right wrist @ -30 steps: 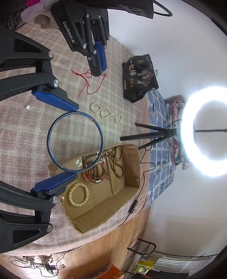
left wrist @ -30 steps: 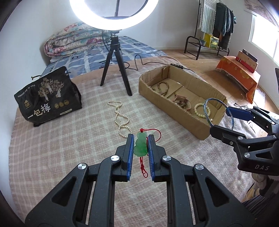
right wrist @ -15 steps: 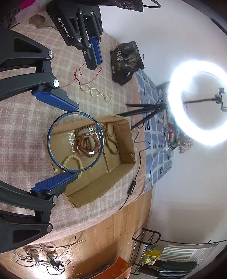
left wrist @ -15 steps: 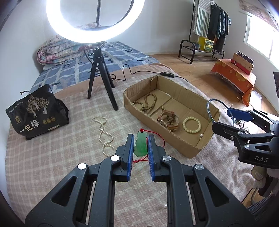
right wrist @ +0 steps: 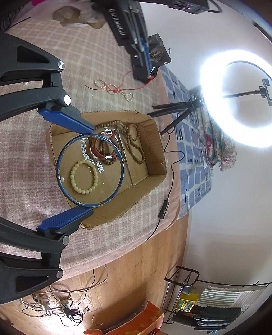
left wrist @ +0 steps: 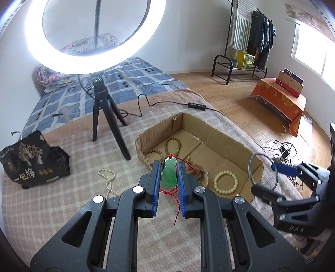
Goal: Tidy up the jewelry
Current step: 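Carry the green pendant and black bangle over the cardboard box with both tools, then open both tools to drop the pendant and bangle into the box, then move the left tool to the pearl necklace while the right tool approaches the loose pearl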
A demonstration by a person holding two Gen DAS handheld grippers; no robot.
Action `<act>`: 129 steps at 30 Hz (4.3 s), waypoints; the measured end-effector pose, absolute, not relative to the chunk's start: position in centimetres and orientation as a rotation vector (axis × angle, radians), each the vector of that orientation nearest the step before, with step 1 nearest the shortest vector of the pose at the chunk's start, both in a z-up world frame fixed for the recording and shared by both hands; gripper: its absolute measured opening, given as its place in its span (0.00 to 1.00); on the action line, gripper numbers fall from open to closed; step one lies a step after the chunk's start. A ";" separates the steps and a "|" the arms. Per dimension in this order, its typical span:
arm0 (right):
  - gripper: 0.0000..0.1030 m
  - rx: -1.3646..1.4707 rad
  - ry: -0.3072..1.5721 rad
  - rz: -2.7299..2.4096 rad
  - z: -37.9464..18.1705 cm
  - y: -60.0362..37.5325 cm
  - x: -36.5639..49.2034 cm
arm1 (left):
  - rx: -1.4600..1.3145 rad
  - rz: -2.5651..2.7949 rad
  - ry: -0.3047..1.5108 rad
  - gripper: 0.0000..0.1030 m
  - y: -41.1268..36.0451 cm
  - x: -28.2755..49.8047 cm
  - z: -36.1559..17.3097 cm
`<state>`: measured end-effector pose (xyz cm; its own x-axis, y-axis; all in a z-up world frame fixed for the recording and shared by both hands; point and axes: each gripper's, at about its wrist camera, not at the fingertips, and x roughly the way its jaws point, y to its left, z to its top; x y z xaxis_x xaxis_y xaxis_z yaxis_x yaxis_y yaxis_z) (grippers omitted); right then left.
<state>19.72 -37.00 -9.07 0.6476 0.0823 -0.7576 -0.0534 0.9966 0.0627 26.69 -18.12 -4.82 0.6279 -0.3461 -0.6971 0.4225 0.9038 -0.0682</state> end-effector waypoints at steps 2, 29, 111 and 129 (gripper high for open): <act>0.71 0.034 0.867 0.078 -9.3 -37.1 20.0 | 0.103 -0.444 0.768 0.14 -18.8 27.5 -4.5; 0.72 0.045 0.909 0.072 -11.6 -38.1 22.5 | 0.097 -0.425 0.791 0.16 -24.1 33.6 -6.0; 0.93 -0.072 0.914 0.265 -12.2 -25.7 12.1 | -0.056 -0.213 0.834 0.75 -1.7 26.2 -7.9; 0.81 0.012 1.029 0.232 -17.6 -24.3 8.6 | -0.027 -0.232 0.962 0.75 -5.2 28.5 -14.3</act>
<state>8.63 -24.34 -17.58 0.4932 0.1972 -0.8473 -0.1857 0.9754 0.1189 28.45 -5.24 -14.30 0.5489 -0.2075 -0.8097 0.1834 0.9750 -0.1256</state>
